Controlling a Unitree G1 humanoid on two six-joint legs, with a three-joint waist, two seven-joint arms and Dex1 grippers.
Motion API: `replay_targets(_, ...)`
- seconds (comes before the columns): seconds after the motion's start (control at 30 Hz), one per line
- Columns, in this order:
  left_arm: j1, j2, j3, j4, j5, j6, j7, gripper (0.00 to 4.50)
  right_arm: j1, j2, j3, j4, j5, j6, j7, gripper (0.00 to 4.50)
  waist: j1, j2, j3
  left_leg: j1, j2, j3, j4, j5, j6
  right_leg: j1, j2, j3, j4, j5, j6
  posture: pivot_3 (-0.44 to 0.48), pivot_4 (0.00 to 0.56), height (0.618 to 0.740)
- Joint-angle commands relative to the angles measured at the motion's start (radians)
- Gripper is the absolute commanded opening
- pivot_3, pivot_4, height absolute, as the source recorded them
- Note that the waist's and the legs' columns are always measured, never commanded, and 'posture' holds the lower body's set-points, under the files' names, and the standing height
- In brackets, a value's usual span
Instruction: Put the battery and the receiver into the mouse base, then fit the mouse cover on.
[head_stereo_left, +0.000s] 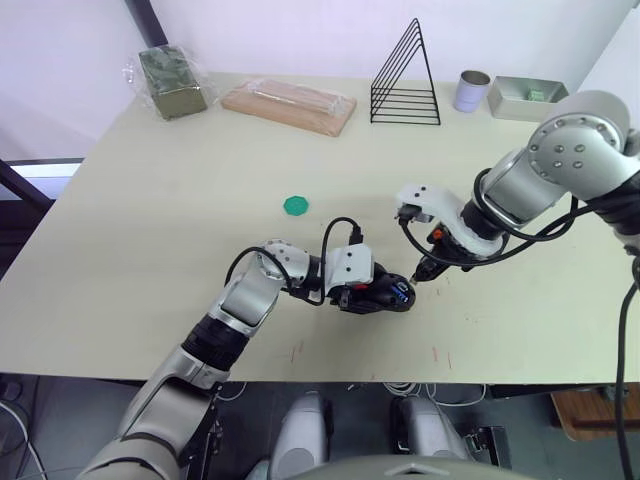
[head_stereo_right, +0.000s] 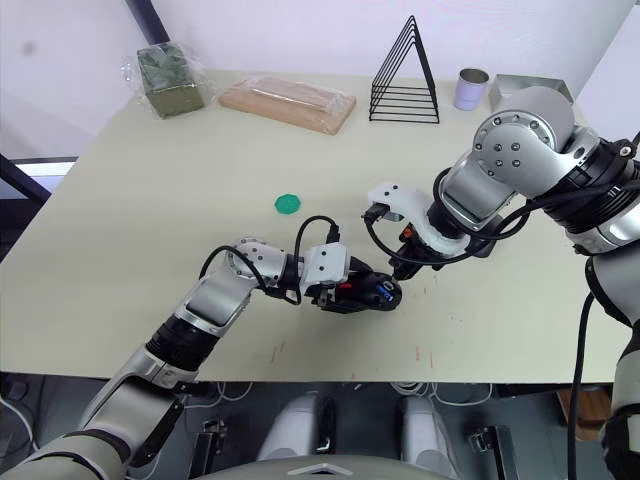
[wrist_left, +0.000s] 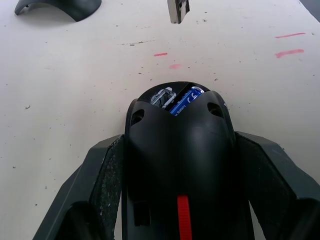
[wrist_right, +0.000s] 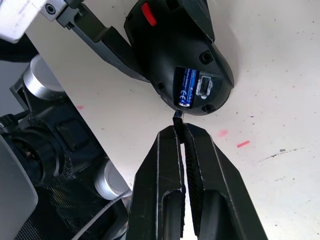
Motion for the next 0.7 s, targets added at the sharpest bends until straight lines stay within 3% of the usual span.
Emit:
replay_targets(0.03, -0.002, -0.003, 0.004, -0.001, -0.002, 0.001, 0.003, 2.86, 0.025, 0.011, -0.058, 0.022, 0.014, 0.005, -0.044, 0.00, 0.000, 0.000, 0.000, 0.000, 0.000, 0.000, 0.000, 0.000, 0.000, 0.000, 0.000, 0.000, 0.000, 0.000, 0.000, 0.000, 0.150, 0.740)
replay_targets(0.7, 0.001, 0.001, 0.005, 0.012, -0.012, 0.002, -0.006, 2.86, 0.150, 0.121, -0.159, 0.127, -0.054, 0.005, -0.147, 0.00, -0.001, 0.000, 0.000, 0.000, 0.000, 0.000, 0.000, 0.000, 0.000, 0.001, 0.000, 0.000, 0.000, 0.000, 0.000, 0.000, 0.150, 0.740)
